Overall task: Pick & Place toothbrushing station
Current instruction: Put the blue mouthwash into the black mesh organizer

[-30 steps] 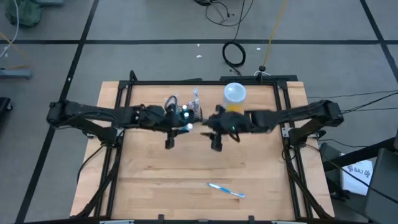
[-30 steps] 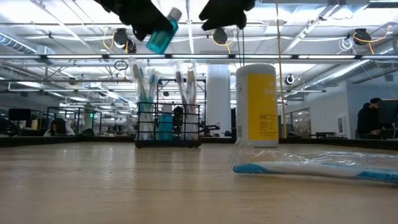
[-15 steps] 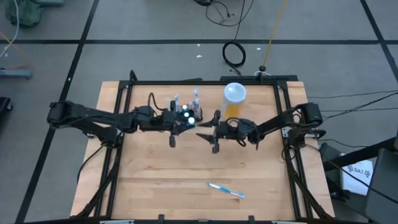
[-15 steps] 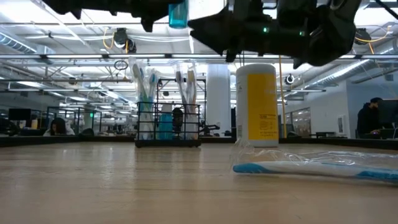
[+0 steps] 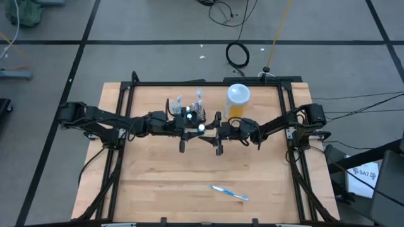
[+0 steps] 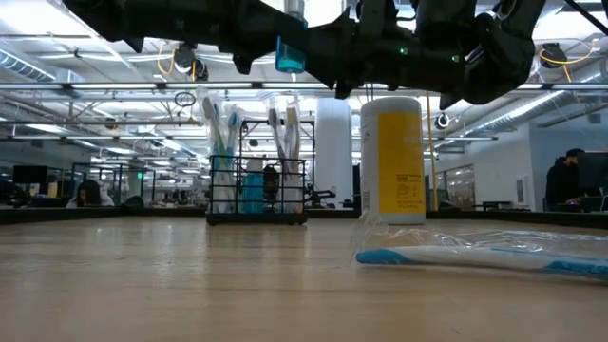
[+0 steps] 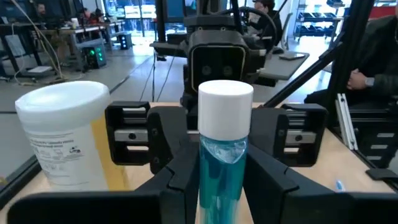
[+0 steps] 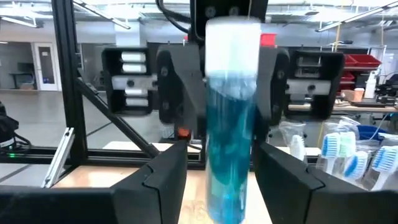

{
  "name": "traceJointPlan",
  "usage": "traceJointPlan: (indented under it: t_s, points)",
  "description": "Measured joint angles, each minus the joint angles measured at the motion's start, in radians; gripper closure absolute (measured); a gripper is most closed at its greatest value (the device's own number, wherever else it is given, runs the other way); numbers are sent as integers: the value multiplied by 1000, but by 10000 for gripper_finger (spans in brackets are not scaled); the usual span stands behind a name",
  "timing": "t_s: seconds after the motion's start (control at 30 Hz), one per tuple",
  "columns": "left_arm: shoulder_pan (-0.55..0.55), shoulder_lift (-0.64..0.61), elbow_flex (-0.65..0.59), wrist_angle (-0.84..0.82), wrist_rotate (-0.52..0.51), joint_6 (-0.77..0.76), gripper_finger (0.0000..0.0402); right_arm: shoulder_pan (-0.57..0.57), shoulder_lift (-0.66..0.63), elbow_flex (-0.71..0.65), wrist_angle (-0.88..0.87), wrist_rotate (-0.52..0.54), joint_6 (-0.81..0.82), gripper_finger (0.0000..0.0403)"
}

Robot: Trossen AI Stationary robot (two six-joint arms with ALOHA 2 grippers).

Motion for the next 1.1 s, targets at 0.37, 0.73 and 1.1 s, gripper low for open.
traceJointPlan:
  t_s: [0.37, 0.73, 1.1]
  points:
    - [0, 8, 0, 18, 0, 77, 299, -18, 0, 0, -57, -4, 23, 291]
    - [0, 8, 0, -107, -29, 30, 289, -35, 0, 0, -182, -7, 15, 321]
    - [-10, -18, 23, -438, -192, 47, 202, -73, 1, 0, -451, -3, -8, 326]
